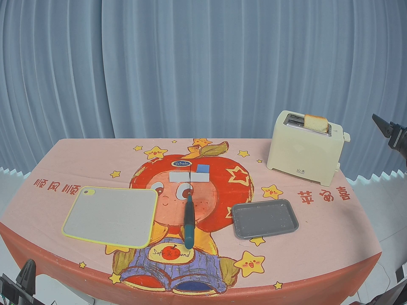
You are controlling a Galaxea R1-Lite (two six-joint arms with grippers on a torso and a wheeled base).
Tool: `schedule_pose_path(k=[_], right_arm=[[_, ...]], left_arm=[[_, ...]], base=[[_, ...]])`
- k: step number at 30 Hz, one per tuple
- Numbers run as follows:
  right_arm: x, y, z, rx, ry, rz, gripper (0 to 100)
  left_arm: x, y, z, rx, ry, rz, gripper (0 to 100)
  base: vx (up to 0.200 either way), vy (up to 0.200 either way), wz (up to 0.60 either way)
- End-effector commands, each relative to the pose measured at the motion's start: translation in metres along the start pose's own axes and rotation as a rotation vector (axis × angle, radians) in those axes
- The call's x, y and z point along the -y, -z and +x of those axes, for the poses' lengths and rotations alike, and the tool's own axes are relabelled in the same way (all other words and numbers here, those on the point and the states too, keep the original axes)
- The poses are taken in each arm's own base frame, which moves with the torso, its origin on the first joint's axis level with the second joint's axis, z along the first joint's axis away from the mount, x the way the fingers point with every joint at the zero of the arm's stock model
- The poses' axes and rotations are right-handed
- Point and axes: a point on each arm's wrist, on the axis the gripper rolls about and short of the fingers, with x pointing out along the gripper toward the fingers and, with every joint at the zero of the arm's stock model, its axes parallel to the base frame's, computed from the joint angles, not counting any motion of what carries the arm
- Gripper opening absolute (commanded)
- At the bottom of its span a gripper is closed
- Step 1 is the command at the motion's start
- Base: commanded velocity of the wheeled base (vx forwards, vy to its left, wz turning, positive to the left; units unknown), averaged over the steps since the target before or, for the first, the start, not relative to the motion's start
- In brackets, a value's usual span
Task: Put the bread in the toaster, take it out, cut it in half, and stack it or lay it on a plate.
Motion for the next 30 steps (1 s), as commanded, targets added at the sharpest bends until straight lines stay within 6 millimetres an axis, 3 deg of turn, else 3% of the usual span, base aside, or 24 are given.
schedule_pose_path(k=[1, 15, 20, 30], right_arm=[[0.0, 0.003, -0.001, 0.017, -0.004, -0.026, 100], [-0.002, 0.032, -0.011, -0.057, -0.011, -0.087, 100], [-0.003, 0.054, -0.02, -0.142, -0.002, -0.079, 100], [-0.006, 0.061, -0.025, -0.167, -0.012, -0.09, 100]], left_arm=[[0.0, 0.005, 0.0, -0.003, 0.0, -0.001, 0], [0.0, 0.005, 0.0, -0.003, 0.0, -0.001, 0], [0.0, 0.005, 0.0, 0.0, 0.0, -0.001, 0], [0.0, 0.005, 0.0, 0.003, 0.0, -0.001, 0]], base=[[0.0, 0.0, 0.0], [0.0, 0.0, 0.0], [0.0, 0.0, 0.0], [0.0, 0.0, 0.0]])
